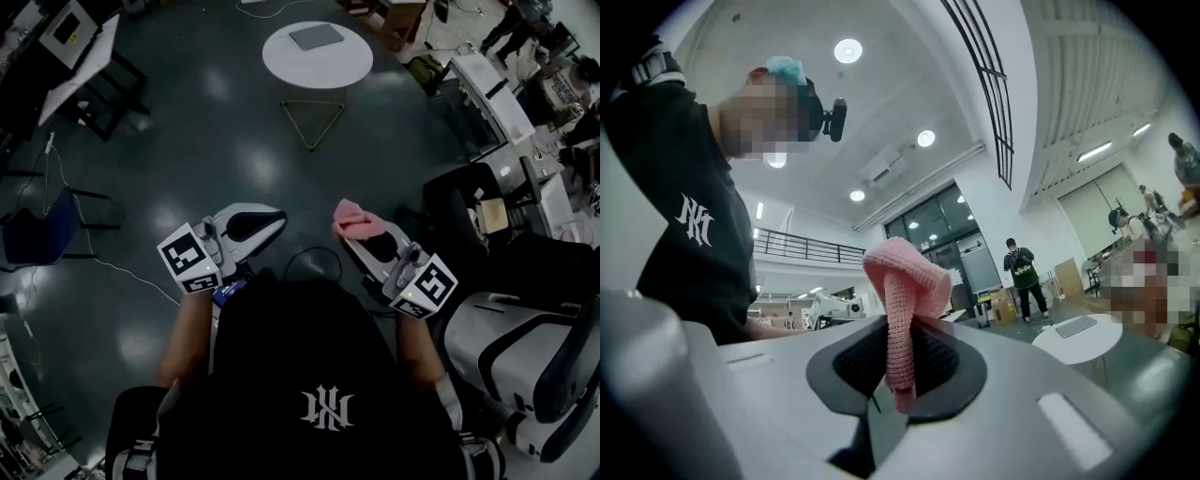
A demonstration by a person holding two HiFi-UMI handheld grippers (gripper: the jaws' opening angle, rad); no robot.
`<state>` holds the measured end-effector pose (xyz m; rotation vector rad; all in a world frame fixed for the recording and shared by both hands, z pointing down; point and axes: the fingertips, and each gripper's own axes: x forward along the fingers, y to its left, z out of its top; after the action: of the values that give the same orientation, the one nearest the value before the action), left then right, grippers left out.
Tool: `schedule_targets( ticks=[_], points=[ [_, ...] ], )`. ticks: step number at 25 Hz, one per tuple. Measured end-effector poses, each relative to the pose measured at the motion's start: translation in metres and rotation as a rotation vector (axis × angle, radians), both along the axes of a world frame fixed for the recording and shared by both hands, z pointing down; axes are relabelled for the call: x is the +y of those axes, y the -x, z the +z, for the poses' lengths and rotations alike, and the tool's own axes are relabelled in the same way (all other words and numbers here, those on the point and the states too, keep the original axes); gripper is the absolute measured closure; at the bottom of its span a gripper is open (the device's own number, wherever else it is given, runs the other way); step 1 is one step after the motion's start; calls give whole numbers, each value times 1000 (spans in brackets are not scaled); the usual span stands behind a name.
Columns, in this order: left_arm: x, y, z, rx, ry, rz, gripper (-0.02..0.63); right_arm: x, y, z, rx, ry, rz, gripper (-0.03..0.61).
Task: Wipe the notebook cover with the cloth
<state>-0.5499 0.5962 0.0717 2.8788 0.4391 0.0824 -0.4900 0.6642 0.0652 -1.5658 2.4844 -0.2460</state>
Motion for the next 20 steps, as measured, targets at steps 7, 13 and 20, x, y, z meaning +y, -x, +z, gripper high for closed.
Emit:
schedule_targets(
  ticks=[7,13,20],
  points=[
    [36,-21,0,-12,4,-15,611,46,-16,2,-25,-25,-21,548],
    [65,-31,7,-33,-3,9,611,75,-24,14,-41,-13,-15,548],
    [74,-34,8,-29,27,3,611,88,-24,17,-45,-3,-21,548]
  ],
)
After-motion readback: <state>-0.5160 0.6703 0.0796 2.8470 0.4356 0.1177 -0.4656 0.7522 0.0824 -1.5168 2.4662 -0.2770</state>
